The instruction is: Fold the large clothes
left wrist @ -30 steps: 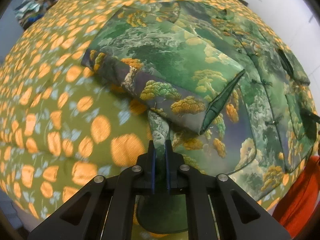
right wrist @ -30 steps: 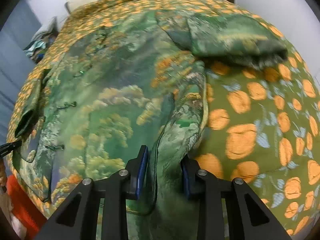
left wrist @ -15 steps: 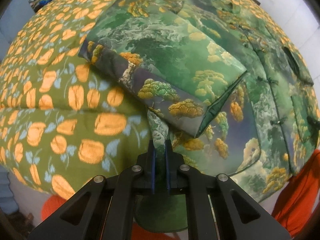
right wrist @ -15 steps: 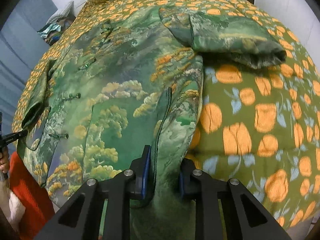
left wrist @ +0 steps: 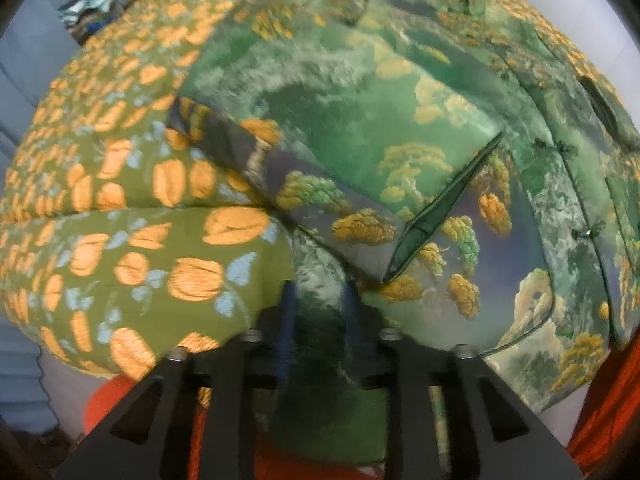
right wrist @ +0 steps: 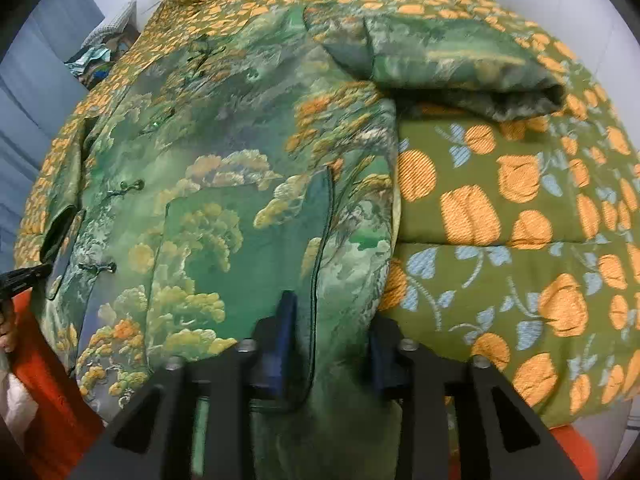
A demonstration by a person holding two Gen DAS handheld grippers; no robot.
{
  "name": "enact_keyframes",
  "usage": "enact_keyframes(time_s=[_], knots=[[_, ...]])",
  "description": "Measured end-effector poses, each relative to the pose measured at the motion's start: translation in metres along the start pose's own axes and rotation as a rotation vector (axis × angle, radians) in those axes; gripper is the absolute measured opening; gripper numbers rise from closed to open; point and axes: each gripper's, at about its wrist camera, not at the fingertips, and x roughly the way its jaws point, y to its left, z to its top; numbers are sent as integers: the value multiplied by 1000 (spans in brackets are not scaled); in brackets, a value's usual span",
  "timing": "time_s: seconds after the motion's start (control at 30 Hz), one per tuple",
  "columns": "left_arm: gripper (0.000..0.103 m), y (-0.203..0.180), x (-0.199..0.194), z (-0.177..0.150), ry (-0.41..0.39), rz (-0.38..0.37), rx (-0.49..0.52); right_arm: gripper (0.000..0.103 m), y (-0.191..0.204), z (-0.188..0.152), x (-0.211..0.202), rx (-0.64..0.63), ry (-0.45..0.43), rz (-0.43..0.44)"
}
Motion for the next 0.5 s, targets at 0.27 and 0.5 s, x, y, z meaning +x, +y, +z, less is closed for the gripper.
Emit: enact_keyframes(time_s=[0.27, 0.5], knots=[[87, -6, -70, -10, -232, 98, 19, 71, -16, 12, -71, 3, -157, -58], [94, -41, -62, 5, -318, 216, 103, 85, -26, 65, -77, -174, -260, -243]])
